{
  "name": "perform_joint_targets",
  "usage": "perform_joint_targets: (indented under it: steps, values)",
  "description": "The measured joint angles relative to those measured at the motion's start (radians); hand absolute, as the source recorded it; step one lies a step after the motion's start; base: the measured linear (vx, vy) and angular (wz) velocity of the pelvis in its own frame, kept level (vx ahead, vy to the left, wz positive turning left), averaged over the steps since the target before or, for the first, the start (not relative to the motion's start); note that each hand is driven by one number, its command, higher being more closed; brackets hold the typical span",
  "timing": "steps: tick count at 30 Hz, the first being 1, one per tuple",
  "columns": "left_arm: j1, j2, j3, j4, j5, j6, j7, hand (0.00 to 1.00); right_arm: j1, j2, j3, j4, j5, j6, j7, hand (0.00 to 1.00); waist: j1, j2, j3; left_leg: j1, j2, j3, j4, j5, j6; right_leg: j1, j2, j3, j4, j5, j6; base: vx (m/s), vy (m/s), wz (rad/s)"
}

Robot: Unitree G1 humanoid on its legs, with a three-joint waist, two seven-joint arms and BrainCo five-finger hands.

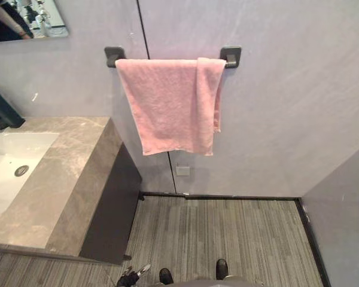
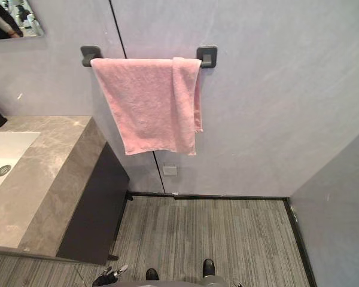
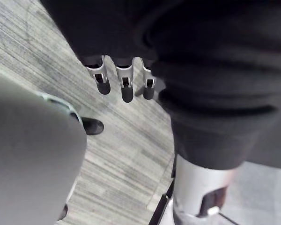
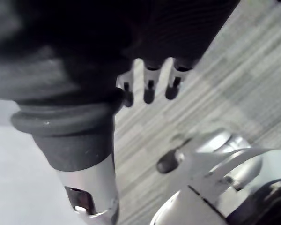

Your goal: Organize washtable

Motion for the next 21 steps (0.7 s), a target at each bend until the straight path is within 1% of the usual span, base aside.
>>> perform_joint_targets:
  steps: [1, 3, 5, 6, 7, 8, 9, 10, 11, 12, 13, 14, 15, 16, 17, 18, 19, 20, 21]
  values:
    - [0.000, 0.004, 0.010, 0.000, 0.009, 0.007, 0.000, 0.00, 0.000, -0.008, 0.017, 0.004, -0.027, 0.009, 0.002, 0.00, 0.011, -0.002, -0.001, 0.002, -0.002, -0.006, 0.000, 0.000, 0.000, 0.007, -0.001, -0.003, 0.000, -0.001, 0.000, 0.01, 0.004, 0.24]
    - [0.000, 0.004, 0.010, -0.001, 0.020, 0.007, -0.002, 0.00, 0.001, -0.013, 0.035, 0.006, -0.050, 0.015, 0.006, 0.00, 0.023, -0.004, 0.000, 0.002, -0.006, -0.019, 0.000, 0.000, 0.000, 0.013, -0.004, -0.014, 0.000, -0.002, 0.002, 0.01, 0.009, 0.22]
    - [0.000, 0.006, 0.007, -0.006, 0.041, 0.008, -0.003, 0.00, -0.006, -0.019, 0.057, 0.006, -0.077, 0.019, 0.020, 0.00, 0.022, -0.006, 0.001, -0.014, -0.012, -0.044, 0.000, 0.000, 0.000, 0.009, -0.013, -0.041, 0.009, -0.007, 0.007, 0.01, 0.011, 0.38]
    - [0.001, 0.007, -0.002, -0.016, 0.049, 0.012, -0.003, 0.00, -0.016, -0.028, 0.074, 0.008, -0.095, 0.022, 0.021, 0.00, 0.021, -0.004, 0.003, -0.031, -0.013, -0.070, 0.000, 0.000, 0.000, -0.021, -0.013, -0.032, 0.060, -0.040, 0.020, 0.00, 0.003, 0.63]
    - [-0.005, 0.014, -0.031, -0.028, 0.066, 0.013, -0.003, 0.00, -0.028, -0.030, 0.077, 0.008, -0.105, 0.024, 0.021, 0.00, 0.016, 0.008, 0.007, -0.048, -0.014, -0.117, 0.000, 0.000, 0.001, -0.070, 0.005, 0.023, 0.183, -0.095, 0.020, 0.02, -0.008, 0.77]
    - [-0.009, 0.024, -0.050, -0.032, 0.070, 0.014, -0.004, 0.00, -0.034, -0.027, 0.082, 0.009, -0.107, 0.025, 0.021, 0.00, 0.014, -0.001, 0.015, -0.051, -0.019, -0.137, 0.000, 0.000, 0.001, -0.086, 0.006, 0.054, 0.237, -0.122, 0.007, 0.03, -0.013, 1.15]
    - [-0.016, 0.047, -0.075, -0.049, 0.085, 0.014, -0.004, 0.00, -0.036, -0.020, 0.100, 0.016, -0.112, 0.026, 0.021, 0.00, 0.015, -0.027, 0.031, -0.053, -0.034, -0.177, 0.000, 0.002, 0.001, -0.102, 0.003, 0.078, 0.327, -0.190, -0.006, 0.06, -0.077, 1.29]
    - [-0.013, 0.058, -0.080, -0.067, 0.086, 0.014, -0.004, 0.00, -0.038, -0.014, 0.117, 0.017, -0.112, 0.031, 0.021, 0.00, 0.025, -0.040, 0.039, -0.060, -0.042, -0.219, 0.000, 0.002, 0.000, -0.112, 0.001, 0.072, 0.375, -0.235, 0.003, 0.04, -0.066, 1.25]
    - [-0.011, 0.062, -0.080, -0.070, 0.085, 0.014, -0.002, 0.00, -0.042, -0.014, 0.122, 0.017, -0.113, 0.032, 0.021, 0.00, 0.028, -0.043, 0.039, -0.066, -0.042, -0.239, 0.001, 0.003, 0.000, -0.112, 0.003, 0.064, 0.384, -0.246, 0.012, 0.07, -0.139, 1.04]
    - [-0.007, 0.066, -0.081, -0.071, 0.084, 0.014, 0.000, 0.00, -0.047, -0.015, 0.139, 0.016, -0.112, 0.032, 0.023, 0.00, 0.030, -0.047, 0.036, -0.080, -0.040, -0.274, 0.001, 0.003, -0.001, -0.108, 0.013, 0.056, 0.393, -0.259, 0.010, 0.07, -0.126, 1.08]
    - [-0.007, 0.072, -0.087, -0.073, 0.070, 0.014, 0.006, 0.00, -0.069, -0.021, 0.183, 0.015, -0.122, 0.027, 0.022, 0.00, 0.033, -0.052, 0.037, -0.104, -0.038, -0.314, 0.004, 0.006, -0.006, -0.111, 0.036, 0.064, 0.399, -0.282, -0.023, 0.08, -0.170, 1.28]
    - [-0.006, 0.072, -0.096, -0.081, 0.051, 0.014, 0.014, 0.00, -0.078, -0.030, 0.209, 0.012, -0.132, 0.023, 0.022, 0.00, 0.038, -0.048, 0.040, -0.123, -0.035, -0.333, 0.020, 0.006, -0.007, -0.107, 0.042, 0.046, 0.396, -0.290, -0.037, 0.04, -0.094, 1.07]
    - [-0.005, 0.071, -0.103, -0.089, 0.032, 0.014, 0.018, 0.00, -0.082, -0.032, 0.225, 0.010, -0.136, 0.019, 0.021, 0.00, 0.044, -0.043, 0.043, -0.137, -0.031, -0.343, 0.038, 0.006, -0.007, -0.105, 0.047, 0.035, 0.396, -0.293, -0.041, 0.02, -0.107, 0.80]
    - [-0.006, 0.069, -0.116, -0.100, -0.009, 0.011, 0.019, 0.00, -0.095, -0.055, 0.260, 0.001, -0.156, 0.011, 0.021, 0.00, 0.068, -0.038, 0.055, -0.166, -0.020, -0.370, 0.092, 0.006, -0.008, -0.092, 0.066, 0.016, 0.396, -0.297, -0.048, -0.03, -0.107, 0.60]
    - [-0.003, 0.067, -0.120, -0.106, -0.028, 0.011, 0.020, 0.00, -0.102, -0.066, 0.280, -0.005, -0.164, 0.008, 0.021, 0.00, 0.079, -0.016, 0.081, -0.176, -0.015, -0.390, 0.125, 0.005, -0.010, -0.076, 0.079, 0.005, 0.398, -0.303, -0.060, -0.03, -0.129, 0.57]
    - [0.000, 0.065, -0.120, -0.106, -0.036, 0.011, 0.021, 0.00, -0.105, -0.072, 0.284, -0.007, -0.165, 0.005, 0.021, 0.00, 0.079, -0.012, 0.088, -0.178, -0.013, -0.402, 0.138, 0.003, -0.017, -0.067, 0.085, -0.002, 0.398, -0.306, -0.064, -0.04, -0.120, 0.56]
    - [0.006, 0.064, -0.120, -0.106, -0.057, 0.012, 0.024, 0.00, -0.106, -0.076, 0.304, -0.019, -0.172, -0.003, 0.020, 0.00, 0.077, -0.017, 0.103, -0.178, -0.011, -0.420, 0.159, -0.004, -0.028, -0.047, 0.095, -0.020, 0.403, -0.307, -0.077, -0.03, -0.131, 0.70]
    - [0.012, 0.063, -0.118, -0.106, -0.077, 0.012, 0.029, 0.00, -0.107, -0.082, 0.311, -0.024, -0.175, -0.012, 0.020, 0.00, 0.077, 0.000, 0.129, -0.178, 0.006, -0.402, 0.168, -0.012, -0.038, -0.028, 0.101, -0.055, 0.405, -0.311, -0.089, -0.04, -0.137, 0.73]
    - [0.012, 0.062, -0.116, -0.106, -0.079, 0.012, 0.032, 0.00, -0.110, -0.082, 0.309, -0.024, -0.180, -0.013, 0.020, 0.00, 0.077, -0.008, 0.134, -0.178, 0.013, -0.385, 0.170, -0.019, -0.039, -0.017, 0.104, -0.073, 0.400, -0.303, -0.101, -0.05, -0.141, 0.77]
